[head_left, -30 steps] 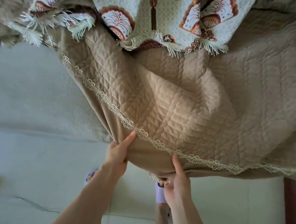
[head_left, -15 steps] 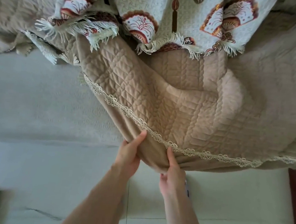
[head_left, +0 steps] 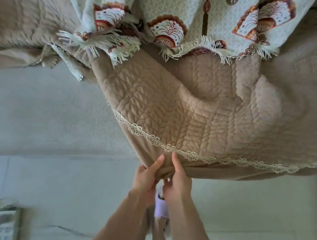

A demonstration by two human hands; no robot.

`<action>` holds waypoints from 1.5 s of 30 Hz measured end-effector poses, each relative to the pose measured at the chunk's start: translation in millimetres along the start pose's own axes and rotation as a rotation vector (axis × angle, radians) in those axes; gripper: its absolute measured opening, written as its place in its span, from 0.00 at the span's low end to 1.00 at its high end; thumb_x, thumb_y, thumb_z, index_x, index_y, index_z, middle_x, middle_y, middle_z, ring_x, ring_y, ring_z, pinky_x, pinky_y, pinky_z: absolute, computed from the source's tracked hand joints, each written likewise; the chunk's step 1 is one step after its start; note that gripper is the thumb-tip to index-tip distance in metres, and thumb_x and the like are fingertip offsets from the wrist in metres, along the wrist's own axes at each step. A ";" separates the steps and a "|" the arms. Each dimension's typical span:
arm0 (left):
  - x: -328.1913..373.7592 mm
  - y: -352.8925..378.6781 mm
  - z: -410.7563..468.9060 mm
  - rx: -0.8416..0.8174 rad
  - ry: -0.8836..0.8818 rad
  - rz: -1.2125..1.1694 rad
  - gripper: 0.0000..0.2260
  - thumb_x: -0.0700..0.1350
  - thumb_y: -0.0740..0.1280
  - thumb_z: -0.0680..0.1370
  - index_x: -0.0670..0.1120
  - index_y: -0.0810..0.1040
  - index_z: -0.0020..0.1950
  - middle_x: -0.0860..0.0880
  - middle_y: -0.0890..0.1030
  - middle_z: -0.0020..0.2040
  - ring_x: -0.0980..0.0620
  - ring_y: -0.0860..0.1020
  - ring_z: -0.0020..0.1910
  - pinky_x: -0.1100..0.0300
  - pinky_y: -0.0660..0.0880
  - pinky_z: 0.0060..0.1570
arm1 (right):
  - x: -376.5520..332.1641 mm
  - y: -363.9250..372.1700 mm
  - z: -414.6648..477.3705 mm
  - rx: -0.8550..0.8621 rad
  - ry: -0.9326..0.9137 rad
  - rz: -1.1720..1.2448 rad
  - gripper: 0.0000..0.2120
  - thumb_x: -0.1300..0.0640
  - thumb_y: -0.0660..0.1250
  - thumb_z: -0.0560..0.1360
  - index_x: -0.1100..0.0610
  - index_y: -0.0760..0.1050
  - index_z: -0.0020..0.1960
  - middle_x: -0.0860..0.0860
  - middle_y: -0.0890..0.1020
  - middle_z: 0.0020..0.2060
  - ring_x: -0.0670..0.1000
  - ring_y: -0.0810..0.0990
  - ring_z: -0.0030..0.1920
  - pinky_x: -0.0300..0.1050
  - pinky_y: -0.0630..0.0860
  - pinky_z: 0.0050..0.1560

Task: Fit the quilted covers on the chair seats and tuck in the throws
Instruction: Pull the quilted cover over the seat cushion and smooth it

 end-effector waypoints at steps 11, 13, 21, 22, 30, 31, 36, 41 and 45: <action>71.5 -10.7 27.3 -0.015 0.114 -0.048 0.20 0.42 0.73 0.72 0.37 0.77 0.62 0.42 0.83 0.55 0.46 0.82 0.55 0.50 0.76 0.59 | -6.0 -14.0 0.7 0.046 -0.037 -0.055 0.07 0.58 0.73 0.73 0.54 0.75 0.41 0.42 0.79 0.24 0.43 0.72 0.22 0.29 0.64 0.21; 63.0 -26.4 19.4 0.081 0.127 -0.052 0.16 0.41 0.73 0.73 0.37 0.79 0.58 0.43 0.84 0.52 0.48 0.83 0.51 0.54 0.78 0.54 | -1.8 -11.1 -1.5 0.059 -0.020 -0.030 0.07 0.56 0.74 0.72 0.53 0.77 0.46 0.43 0.84 0.42 0.48 0.82 0.43 0.33 0.75 0.41; 16.6 -52.9 -15.0 0.118 0.031 -0.089 0.19 0.47 0.78 0.67 0.36 0.83 0.51 0.36 0.83 0.51 0.42 0.81 0.49 0.55 0.77 0.45 | 46.4 27.0 -11.0 -0.108 0.179 -0.107 0.25 0.45 0.77 0.66 0.65 0.80 0.50 0.60 0.85 0.45 0.56 0.84 0.41 0.48 0.80 0.44; 18.3 -51.2 -17.2 0.111 0.037 -0.109 0.20 0.47 0.77 0.67 0.35 0.82 0.52 0.36 0.83 0.51 0.42 0.82 0.50 0.54 0.78 0.47 | 46.6 30.7 -12.0 -0.082 0.157 -0.098 0.22 0.48 0.77 0.66 0.65 0.80 0.49 0.60 0.85 0.45 0.57 0.85 0.44 0.50 0.80 0.49; 84.2 -44.8 2.7 -0.053 0.158 -0.244 0.25 0.48 0.71 0.70 0.35 0.76 0.63 0.37 0.80 0.59 0.43 0.80 0.58 0.53 0.80 0.50 | 44.4 21.0 0.4 -0.036 0.019 -0.214 0.23 0.46 0.81 0.58 0.56 0.78 0.46 0.42 0.75 0.27 0.43 0.71 0.27 0.37 0.64 0.33; 92.2 -47.0 6.2 -0.039 0.162 -0.242 0.27 0.49 0.72 0.70 0.35 0.76 0.64 0.37 0.80 0.59 0.43 0.80 0.59 0.52 0.80 0.52 | 45.6 19.4 1.5 -0.028 0.020 -0.207 0.25 0.46 0.81 0.58 0.55 0.77 0.48 0.41 0.72 0.27 0.42 0.68 0.27 0.37 0.63 0.33; 95.7 -83.0 14.7 0.151 0.173 -0.239 0.23 0.47 0.76 0.69 0.38 0.79 0.60 0.41 0.83 0.54 0.44 0.82 0.54 0.49 0.77 0.57 | 54.6 15.4 4.5 -0.024 0.058 -0.148 0.24 0.46 0.81 0.60 0.54 0.79 0.51 0.45 0.82 0.42 0.45 0.76 0.34 0.39 0.69 0.39; 59.8 -98.6 -3.0 0.157 0.117 -0.210 0.20 0.42 0.72 0.73 0.37 0.77 0.62 0.39 0.83 0.54 0.42 0.82 0.54 0.46 0.76 0.60 | 85.9 41.4 -13.2 -0.242 0.134 -0.087 0.30 0.48 0.76 0.65 0.61 0.77 0.62 0.56 0.83 0.56 0.54 0.81 0.59 0.52 0.71 0.67; 59.7 -113.4 -8.3 0.052 0.065 -0.233 0.23 0.41 0.72 0.71 0.33 0.75 0.63 0.36 0.82 0.56 0.42 0.81 0.56 0.52 0.78 0.56 | 103.8 61.8 -26.2 -0.120 0.090 -0.054 0.15 0.58 0.73 0.70 0.64 0.79 0.55 0.55 0.85 0.46 0.51 0.84 0.47 0.42 0.79 0.48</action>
Point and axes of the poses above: each hand's wrist, its own z-axis towards the middle knuckle, its own y-axis out of the palm, x = y × z, the point moved 4 cm from there along z, towards the middle knuckle
